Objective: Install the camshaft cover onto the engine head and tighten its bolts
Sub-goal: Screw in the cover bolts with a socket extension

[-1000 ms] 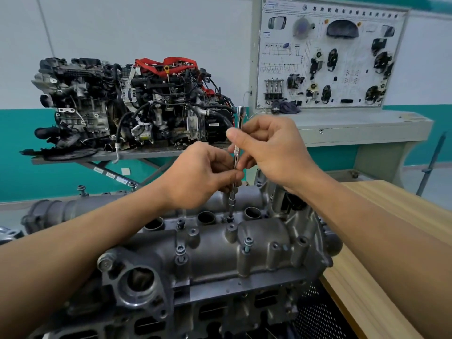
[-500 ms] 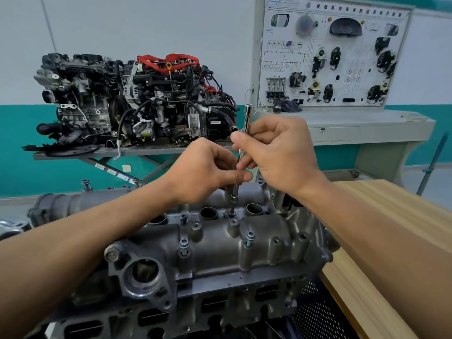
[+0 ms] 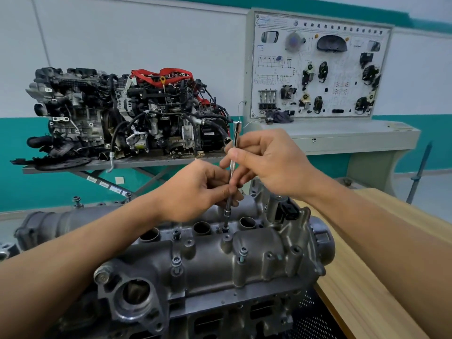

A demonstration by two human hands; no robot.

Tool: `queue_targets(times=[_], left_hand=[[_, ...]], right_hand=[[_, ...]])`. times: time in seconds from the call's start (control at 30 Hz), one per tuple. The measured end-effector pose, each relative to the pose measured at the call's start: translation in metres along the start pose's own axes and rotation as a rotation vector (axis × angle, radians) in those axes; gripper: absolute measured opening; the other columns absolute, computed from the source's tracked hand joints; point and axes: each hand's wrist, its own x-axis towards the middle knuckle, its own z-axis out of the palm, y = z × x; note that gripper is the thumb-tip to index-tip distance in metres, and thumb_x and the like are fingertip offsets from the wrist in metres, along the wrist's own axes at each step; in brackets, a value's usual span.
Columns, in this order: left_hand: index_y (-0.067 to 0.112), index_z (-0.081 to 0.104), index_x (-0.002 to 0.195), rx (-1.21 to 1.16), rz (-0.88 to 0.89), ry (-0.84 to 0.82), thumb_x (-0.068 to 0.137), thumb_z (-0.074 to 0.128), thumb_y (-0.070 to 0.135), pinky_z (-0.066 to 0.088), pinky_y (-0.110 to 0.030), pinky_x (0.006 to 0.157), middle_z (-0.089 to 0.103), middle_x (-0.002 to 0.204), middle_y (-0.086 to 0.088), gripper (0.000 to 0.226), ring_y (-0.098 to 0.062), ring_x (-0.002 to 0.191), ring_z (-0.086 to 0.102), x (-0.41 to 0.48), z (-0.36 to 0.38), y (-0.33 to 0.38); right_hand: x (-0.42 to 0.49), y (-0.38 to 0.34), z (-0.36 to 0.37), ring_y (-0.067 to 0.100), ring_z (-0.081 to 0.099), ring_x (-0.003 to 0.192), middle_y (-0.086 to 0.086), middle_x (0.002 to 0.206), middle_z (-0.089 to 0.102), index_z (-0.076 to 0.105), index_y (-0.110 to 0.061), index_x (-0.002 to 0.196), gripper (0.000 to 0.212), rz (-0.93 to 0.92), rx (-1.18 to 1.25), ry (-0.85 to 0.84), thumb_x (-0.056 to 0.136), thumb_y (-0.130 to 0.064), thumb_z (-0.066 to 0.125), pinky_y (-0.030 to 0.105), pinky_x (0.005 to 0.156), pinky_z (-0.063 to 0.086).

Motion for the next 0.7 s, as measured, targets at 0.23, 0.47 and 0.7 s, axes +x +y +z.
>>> queue_targets(times=[0.23,0.47,0.7], left_hand=[[0.011,0.077,0.072,0.084,-0.016,0.066,0.075,0.083,0.037,0.048,-0.029,0.054,0.071,0.061,-0.006,0.026,-0.013,0.051,0.056,-0.002,0.003,0.0],[0.002,0.075,0.071,0.039,-0.024,0.095,0.081,0.081,0.02,0.059,-0.054,0.069,0.074,0.065,-0.011,0.022,-0.03,0.061,0.07,0.001,0.002,-0.001],[-0.005,0.075,0.086,0.011,-0.051,0.008,0.087,0.074,0.012,0.059,-0.05,0.082,0.076,0.078,-0.017,0.017,-0.038,0.078,0.073,0.004,0.0,0.002]], right_hand=[[-0.005,0.001,0.024,0.016,0.068,0.045,0.007,0.055,0.069,0.069,-0.002,0.071,0.018,-0.101,-0.165,0.333,0.085,-0.012,0.076,0.033,0.047,0.057],[0.002,0.0,0.022,0.019,0.065,0.044,0.004,0.054,0.068,0.067,-0.005,0.072,0.022,-0.039,-0.11,0.23,0.089,-0.017,0.073,0.025,0.044,0.049],[-0.003,-0.003,0.005,0.019,0.069,0.056,0.007,0.087,0.077,0.069,0.0,0.095,0.01,0.0,-0.038,0.0,0.097,-0.004,0.06,0.032,0.055,0.056]])
